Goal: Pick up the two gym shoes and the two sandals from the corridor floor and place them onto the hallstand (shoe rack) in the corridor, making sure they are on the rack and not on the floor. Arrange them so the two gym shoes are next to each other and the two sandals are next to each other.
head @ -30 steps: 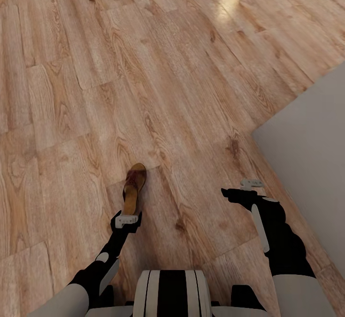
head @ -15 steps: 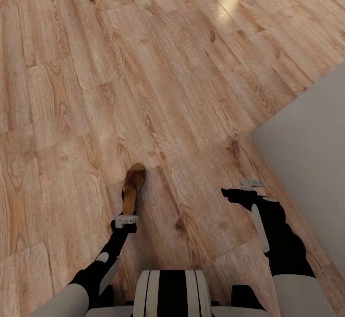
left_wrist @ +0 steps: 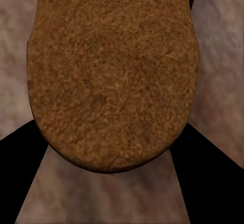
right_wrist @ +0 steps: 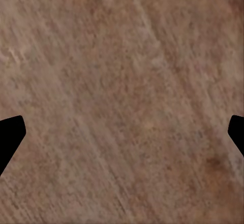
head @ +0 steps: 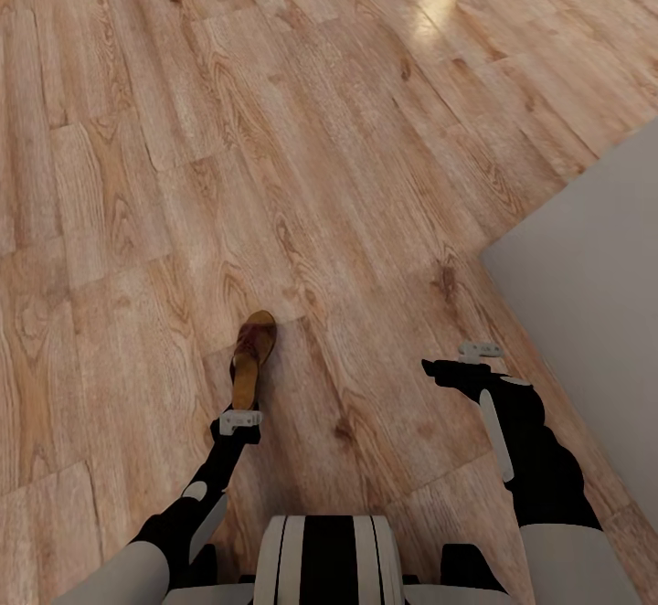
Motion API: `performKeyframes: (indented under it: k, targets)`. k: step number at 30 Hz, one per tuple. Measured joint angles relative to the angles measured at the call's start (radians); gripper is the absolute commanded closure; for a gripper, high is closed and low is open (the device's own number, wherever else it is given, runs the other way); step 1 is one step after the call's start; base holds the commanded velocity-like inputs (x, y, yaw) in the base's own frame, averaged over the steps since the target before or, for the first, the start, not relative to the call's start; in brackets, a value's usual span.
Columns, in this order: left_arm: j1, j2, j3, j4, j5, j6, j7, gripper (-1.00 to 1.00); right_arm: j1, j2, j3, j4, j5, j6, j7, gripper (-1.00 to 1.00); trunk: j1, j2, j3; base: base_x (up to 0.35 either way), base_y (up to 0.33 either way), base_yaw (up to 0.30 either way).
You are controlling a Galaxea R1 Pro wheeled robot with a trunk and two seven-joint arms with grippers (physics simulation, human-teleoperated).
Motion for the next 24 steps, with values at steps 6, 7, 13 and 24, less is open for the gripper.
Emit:
performKeyframes:
  k: [6,7,13,24]
  targets:
    - [0.000,0.003,0.000,-0.088,-0.001,0.002,0.001,1.00,0.000,0.000,0.000,0.000,0.000,0.000,0.000,-1.00,0.000,0.000,0.000,0.000,0.000,0.000]
    - [0.000,0.003,0.000,-0.099,0.000,0.002,0.001,1.00,0.000,0.000,0.000,0.000,0.000,0.000,0.000,-1.00,0.000,0.000,0.000,0.000,0.000,0.000]
    - [-0.003,0.005,0.005,-0.213,0.000,0.013,0.004,1.00,0.000,0.000,0.000,0.000,0.000,0.000,0.000,-1.00,0.000,0.000,0.000,0.000,0.000,0.000]
    - [-0.006,0.036,0.066,-0.673,-0.004,0.455,0.004,1.00,0.000,0.000,0.000,-0.002,0.000,0.000,0.000,-1.00,0.000,0.000,0.000,0.000,0.000,0.000]
